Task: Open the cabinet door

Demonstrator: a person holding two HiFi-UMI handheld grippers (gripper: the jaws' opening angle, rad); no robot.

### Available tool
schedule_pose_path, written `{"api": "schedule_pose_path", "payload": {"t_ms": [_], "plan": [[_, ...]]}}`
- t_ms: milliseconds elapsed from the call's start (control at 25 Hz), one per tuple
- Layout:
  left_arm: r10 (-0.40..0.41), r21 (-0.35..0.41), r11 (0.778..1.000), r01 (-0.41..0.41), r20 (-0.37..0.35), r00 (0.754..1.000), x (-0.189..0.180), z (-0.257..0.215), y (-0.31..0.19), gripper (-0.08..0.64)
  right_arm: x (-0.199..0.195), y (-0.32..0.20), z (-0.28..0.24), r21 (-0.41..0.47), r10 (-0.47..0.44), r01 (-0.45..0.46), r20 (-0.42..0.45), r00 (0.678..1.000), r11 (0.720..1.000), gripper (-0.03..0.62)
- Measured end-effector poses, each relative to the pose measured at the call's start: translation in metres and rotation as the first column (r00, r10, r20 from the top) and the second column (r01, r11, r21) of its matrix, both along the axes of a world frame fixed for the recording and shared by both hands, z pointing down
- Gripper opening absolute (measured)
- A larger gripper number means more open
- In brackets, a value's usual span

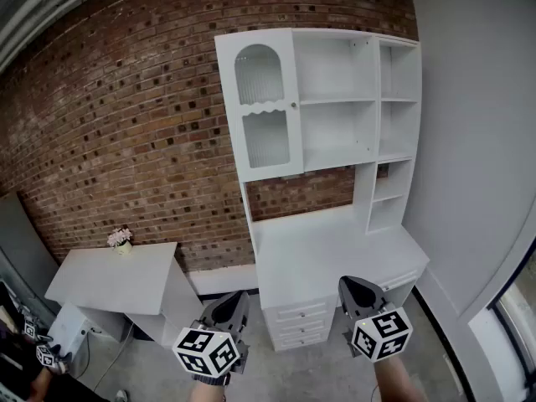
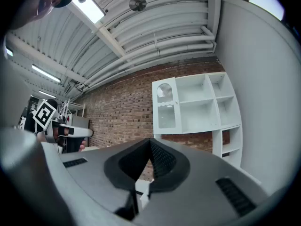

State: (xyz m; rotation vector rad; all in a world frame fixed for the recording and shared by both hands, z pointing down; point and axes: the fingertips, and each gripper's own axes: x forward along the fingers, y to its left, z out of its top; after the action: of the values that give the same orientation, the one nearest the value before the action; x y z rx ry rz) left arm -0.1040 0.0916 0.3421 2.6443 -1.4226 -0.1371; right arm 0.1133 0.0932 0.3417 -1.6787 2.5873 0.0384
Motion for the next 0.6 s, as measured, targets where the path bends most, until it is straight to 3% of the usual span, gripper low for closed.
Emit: {"api": "schedule_pose_path", "payload": {"t_ms": [600], "plan": [[0.001, 0.010, 1.000, -0.001, 0.030, 1.000, 0.013, -0.005, -0.002, 0.006, 0.007, 0.002, -0.004, 0.020, -0.007, 0.007, -0.034, 0.999, 1.000, 0.002]]}}
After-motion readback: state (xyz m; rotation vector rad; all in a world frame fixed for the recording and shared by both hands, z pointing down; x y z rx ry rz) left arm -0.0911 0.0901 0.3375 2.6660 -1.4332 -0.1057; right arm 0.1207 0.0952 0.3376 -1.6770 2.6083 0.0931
